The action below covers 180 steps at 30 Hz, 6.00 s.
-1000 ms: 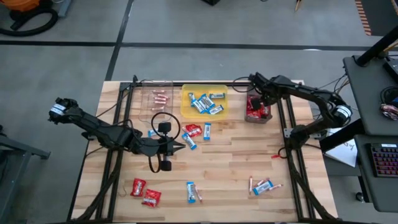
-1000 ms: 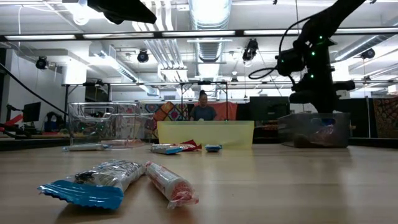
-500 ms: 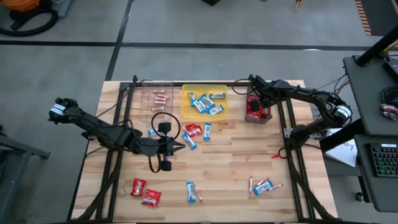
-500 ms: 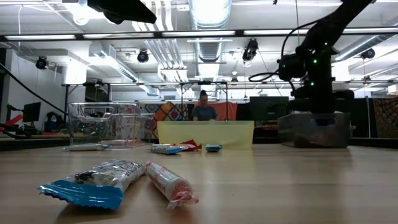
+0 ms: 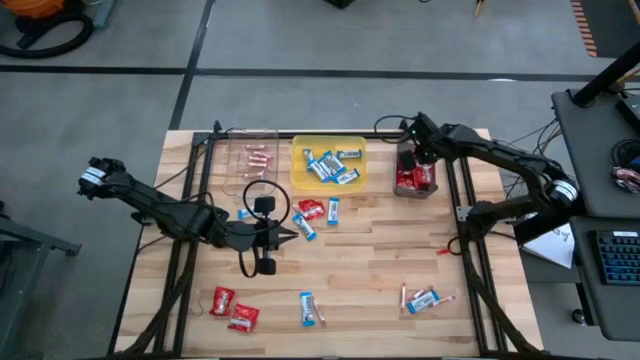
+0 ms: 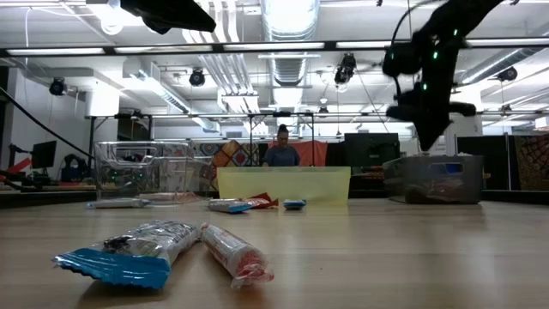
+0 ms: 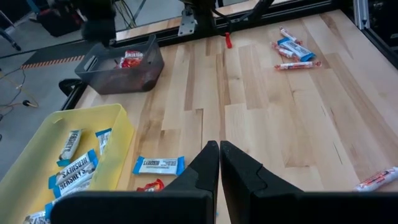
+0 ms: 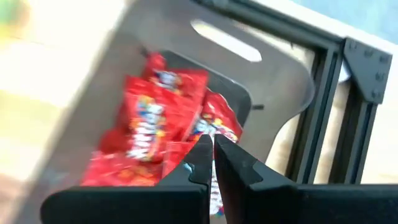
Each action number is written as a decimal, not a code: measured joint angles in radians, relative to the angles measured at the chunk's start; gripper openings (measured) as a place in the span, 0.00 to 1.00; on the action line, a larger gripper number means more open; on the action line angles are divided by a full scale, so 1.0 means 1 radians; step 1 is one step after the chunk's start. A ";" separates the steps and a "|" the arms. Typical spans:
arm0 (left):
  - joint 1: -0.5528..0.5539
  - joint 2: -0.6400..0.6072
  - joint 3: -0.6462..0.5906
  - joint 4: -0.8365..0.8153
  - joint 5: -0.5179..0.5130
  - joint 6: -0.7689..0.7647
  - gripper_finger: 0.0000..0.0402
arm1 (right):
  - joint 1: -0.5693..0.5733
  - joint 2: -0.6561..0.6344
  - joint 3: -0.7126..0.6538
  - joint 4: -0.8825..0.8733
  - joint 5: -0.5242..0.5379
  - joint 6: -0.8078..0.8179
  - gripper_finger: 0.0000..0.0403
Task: Sort candy
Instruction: Put the white chocolate into the yellow bin
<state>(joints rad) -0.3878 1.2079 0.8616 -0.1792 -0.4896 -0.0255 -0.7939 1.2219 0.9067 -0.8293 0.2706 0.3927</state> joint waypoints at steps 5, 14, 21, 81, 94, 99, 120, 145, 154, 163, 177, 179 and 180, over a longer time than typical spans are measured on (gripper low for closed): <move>0.000 0.000 0.000 0.000 0.000 -0.038 0.00 | 0.119 -0.110 0.063 -0.044 -0.040 0.032 0.03; 0.000 0.000 0.000 0.001 0.000 -0.103 0.00 | 0.487 -0.211 0.136 -0.040 -0.195 0.087 0.03; 0.000 0.000 0.000 0.007 0.001 -0.119 0.00 | 0.756 -0.212 0.089 0.079 -0.192 0.068 0.03; -0.001 0.000 0.000 0.076 -0.052 -0.061 0.00 | 1.658 0.404 0.142 -0.041 -0.304 0.369 0.39; -0.001 0.000 0.000 0.074 -0.051 -0.061 0.00 | 1.658 0.464 0.127 -0.053 -0.294 0.327 0.39; -0.001 0.000 0.000 0.074 -0.051 -0.061 0.00 | 1.654 0.491 0.120 -0.047 -0.296 0.270 0.39; -0.001 0.000 0.000 0.074 -0.050 -0.061 0.00 | 1.638 0.476 0.107 -0.033 -0.262 0.216 0.10; -0.001 0.045 -0.008 0.182 0.044 -0.035 0.00 | 1.550 0.083 0.077 0.054 0.097 0.362 0.02; 0.000 0.207 -0.010 0.469 0.220 0.117 0.00 | 1.440 -0.079 -0.121 0.653 0.080 0.090 0.02; 0.007 0.311 -0.010 0.782 0.402 0.306 0.15 | 1.272 -0.101 -0.276 1.121 -0.311 0.004 0.02; 0.043 0.540 0.068 1.130 0.464 0.481 0.51 | 1.180 -0.077 -0.274 1.179 -0.488 0.060 0.02; 0.050 0.572 0.098 1.129 0.480 0.481 0.51 | 1.177 -0.073 -0.274 1.178 -0.489 0.060 0.02; 0.052 0.584 0.111 1.125 0.481 0.482 0.50 | 1.177 -0.073 -0.275 1.173 -0.492 0.061 0.02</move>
<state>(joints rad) -0.3361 1.7918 0.9725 0.9459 -0.0086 0.4570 0.3833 1.1484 0.6319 0.3433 -0.2212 0.4533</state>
